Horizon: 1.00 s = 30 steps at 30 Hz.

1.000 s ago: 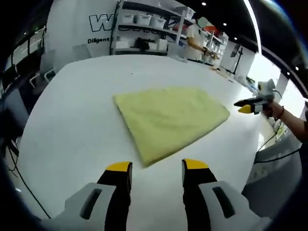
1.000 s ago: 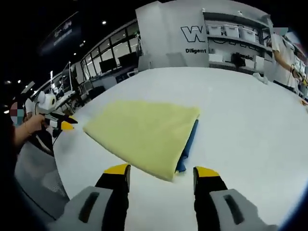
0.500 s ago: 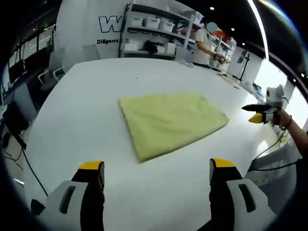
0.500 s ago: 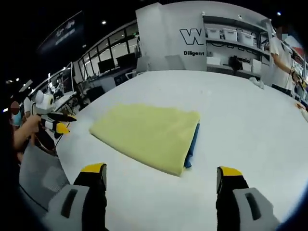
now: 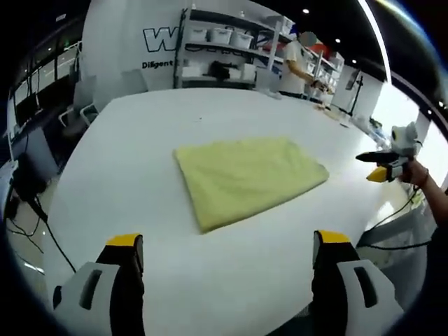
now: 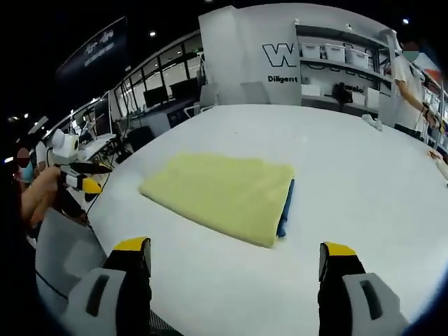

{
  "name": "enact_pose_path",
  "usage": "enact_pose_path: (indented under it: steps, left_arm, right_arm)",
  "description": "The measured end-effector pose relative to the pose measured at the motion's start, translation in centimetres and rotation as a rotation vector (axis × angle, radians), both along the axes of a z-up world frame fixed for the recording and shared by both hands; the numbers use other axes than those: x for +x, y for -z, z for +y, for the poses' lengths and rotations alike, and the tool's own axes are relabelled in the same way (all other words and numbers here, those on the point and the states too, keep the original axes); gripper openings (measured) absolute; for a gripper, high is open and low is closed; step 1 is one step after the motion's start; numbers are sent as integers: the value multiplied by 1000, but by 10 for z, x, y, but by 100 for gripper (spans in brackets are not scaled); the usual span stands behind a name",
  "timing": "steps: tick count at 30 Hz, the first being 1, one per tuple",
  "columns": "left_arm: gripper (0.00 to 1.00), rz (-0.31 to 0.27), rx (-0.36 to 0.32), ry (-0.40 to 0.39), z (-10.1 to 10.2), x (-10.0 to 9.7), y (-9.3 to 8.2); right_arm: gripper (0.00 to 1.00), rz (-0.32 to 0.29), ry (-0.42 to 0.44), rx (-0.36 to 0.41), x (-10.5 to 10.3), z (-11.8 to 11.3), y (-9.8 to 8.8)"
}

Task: Fold the garment on the visible template until the final outline fits inside the template.

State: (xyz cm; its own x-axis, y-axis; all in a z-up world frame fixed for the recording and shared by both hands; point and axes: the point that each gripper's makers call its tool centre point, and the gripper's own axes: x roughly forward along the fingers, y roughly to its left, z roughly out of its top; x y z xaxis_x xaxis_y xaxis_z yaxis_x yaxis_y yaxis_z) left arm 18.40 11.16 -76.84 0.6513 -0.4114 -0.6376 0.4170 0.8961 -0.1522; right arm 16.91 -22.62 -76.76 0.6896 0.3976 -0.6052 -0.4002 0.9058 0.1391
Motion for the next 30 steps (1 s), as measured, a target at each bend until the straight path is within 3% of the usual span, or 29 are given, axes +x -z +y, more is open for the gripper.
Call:
enact_pose_path:
  steps: [30]
  left_arm:
    - [99, 19, -3, 21, 0, -5, -1]
  right_arm:
    - [99, 9, 3, -19, -8, -3, -4]
